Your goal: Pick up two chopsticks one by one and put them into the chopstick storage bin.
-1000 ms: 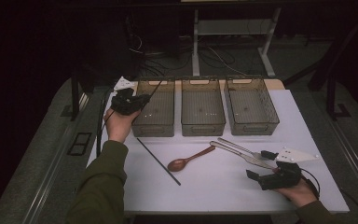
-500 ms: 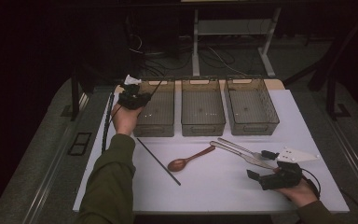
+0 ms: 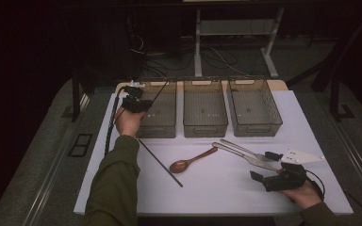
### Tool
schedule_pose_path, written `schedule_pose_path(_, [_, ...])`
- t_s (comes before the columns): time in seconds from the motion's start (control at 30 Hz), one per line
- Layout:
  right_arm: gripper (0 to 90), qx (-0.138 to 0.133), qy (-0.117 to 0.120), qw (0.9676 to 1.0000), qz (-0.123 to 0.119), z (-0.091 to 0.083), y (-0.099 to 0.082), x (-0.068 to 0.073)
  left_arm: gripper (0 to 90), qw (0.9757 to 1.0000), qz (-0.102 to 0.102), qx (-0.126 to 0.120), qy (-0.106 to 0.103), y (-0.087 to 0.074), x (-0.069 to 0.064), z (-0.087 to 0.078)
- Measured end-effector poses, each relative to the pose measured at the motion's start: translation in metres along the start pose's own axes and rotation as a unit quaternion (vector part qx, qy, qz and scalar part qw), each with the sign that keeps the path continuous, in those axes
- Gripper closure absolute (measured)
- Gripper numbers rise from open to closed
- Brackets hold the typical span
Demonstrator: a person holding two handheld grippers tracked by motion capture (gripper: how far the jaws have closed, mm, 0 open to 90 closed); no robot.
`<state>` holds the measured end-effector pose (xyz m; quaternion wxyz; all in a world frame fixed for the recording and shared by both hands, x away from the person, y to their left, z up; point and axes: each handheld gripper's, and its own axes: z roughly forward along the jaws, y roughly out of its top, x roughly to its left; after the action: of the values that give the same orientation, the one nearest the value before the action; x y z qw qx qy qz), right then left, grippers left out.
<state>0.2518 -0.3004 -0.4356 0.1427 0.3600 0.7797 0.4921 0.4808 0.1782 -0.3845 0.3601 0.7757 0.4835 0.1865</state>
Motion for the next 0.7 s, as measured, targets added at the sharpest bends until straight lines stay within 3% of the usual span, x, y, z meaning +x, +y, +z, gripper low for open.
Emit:
schedule_pose_path(0.23, [2.5,-0.002,0.001,1.0,0.0,0.0,0.0,0.0,73.1,0.9999,-0.007,-0.008,0.003,0.0,0.001,-0.003])
schedule_pose_path(0.37, [2.5,-0.003,-0.001,1.0,0.0,-0.001,0.0,0.0,69.8,0.9998,0.0,-0.02,0.002,0.004,-0.001,-0.015])
schedule_pose_path(0.43, [2.5,-0.003,-0.002,1.0,0.001,-0.001,0.0,0.0,69.8,0.9993,0.001,-0.034,-0.013,0.006,-0.004,-0.025])
schedule_pose_path(0.6, [2.5,-0.003,-0.005,1.0,0.002,-0.001,0.0,0.0,86.9,0.9972,0.018,-0.056,-0.047,0.001,-0.015,-0.059])
schedule_pose_path(0.7, [2.6,-0.002,-0.006,1.0,0.001,-0.001,0.0,0.0,88.6,0.9965,0.038,-0.054,-0.052,-0.007,-0.026,-0.076])
